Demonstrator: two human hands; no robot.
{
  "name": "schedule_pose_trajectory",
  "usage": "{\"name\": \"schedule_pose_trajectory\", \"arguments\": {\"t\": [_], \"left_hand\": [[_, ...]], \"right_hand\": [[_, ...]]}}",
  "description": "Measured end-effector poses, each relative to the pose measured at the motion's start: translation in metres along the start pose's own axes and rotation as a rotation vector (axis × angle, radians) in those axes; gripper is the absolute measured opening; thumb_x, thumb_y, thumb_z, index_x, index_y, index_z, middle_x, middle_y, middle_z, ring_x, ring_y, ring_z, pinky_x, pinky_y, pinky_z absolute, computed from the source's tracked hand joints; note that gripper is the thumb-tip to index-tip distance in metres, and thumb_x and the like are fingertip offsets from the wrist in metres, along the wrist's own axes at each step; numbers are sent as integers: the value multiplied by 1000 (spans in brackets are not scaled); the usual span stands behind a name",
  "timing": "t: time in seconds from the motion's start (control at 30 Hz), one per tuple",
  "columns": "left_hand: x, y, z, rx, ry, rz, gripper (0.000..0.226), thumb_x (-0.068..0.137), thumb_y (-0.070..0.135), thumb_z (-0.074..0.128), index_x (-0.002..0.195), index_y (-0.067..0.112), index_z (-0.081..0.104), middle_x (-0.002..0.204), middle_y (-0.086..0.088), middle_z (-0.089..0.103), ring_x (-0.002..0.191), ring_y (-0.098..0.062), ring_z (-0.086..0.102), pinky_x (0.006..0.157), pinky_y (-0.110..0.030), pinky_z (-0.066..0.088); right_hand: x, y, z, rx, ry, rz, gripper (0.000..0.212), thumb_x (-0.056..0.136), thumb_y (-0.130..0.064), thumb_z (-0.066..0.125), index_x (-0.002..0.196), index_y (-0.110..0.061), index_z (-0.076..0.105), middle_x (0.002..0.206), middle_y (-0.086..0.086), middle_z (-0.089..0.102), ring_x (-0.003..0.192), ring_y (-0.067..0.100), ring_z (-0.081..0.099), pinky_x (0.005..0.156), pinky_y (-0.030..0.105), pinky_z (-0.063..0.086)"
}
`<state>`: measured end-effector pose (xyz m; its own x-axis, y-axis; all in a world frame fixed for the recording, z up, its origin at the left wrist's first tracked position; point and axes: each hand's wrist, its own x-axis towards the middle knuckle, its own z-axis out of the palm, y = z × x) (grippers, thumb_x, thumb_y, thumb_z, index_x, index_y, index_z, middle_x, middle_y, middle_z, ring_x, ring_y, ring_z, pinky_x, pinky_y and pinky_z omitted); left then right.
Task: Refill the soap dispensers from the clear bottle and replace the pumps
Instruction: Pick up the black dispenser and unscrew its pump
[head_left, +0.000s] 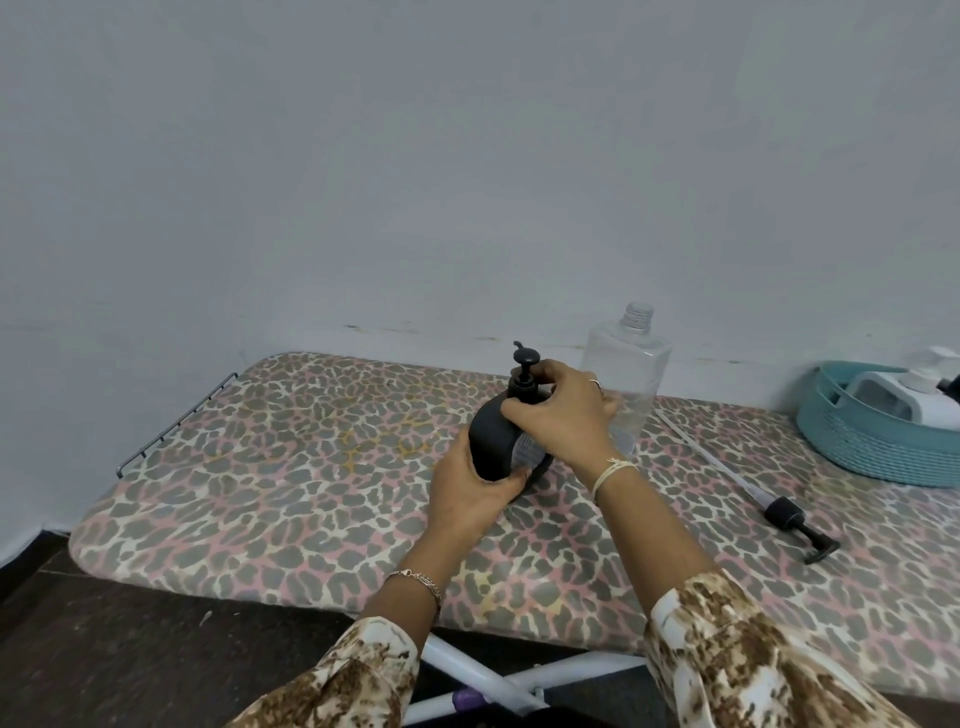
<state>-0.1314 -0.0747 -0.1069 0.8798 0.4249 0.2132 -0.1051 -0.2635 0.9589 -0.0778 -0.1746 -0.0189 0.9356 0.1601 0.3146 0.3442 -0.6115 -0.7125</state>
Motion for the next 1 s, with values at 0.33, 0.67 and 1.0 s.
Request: {"name": "schedule_pose_trajectory", "arguments": {"t": [0.33, 0.67, 1.0], "left_hand": [[-2, 2, 0, 10, 5, 2, 58, 69, 22, 84, 119, 30, 56, 113, 10, 67, 106, -7, 63, 94, -36, 53], [-6, 9, -2, 46, 8, 3, 65, 71, 19, 84, 129, 21, 54, 118, 5, 65, 107, -11, 60, 96, -33, 51], [-10, 9, -1, 82, 19, 20, 56, 74, 21, 81, 124, 19, 57, 105, 12, 61, 99, -8, 59, 85, -22, 47]], "right_hand": [[-3, -9, -16, 9, 61, -55, 19, 70, -39, 72, 82, -29, 62, 78, -14, 64, 81, 12, 63, 76, 32, 49], [-9, -18, -76, 363, 172, -23, 16, 76, -20, 72, 90, -16, 67, 88, -6, 69, 80, 9, 64, 75, 26, 51], [-52, 80, -119, 597, 405, 202, 27, 77, -16, 73, 97, -23, 57, 106, 11, 65, 101, 27, 64, 91, 46, 53]]}}
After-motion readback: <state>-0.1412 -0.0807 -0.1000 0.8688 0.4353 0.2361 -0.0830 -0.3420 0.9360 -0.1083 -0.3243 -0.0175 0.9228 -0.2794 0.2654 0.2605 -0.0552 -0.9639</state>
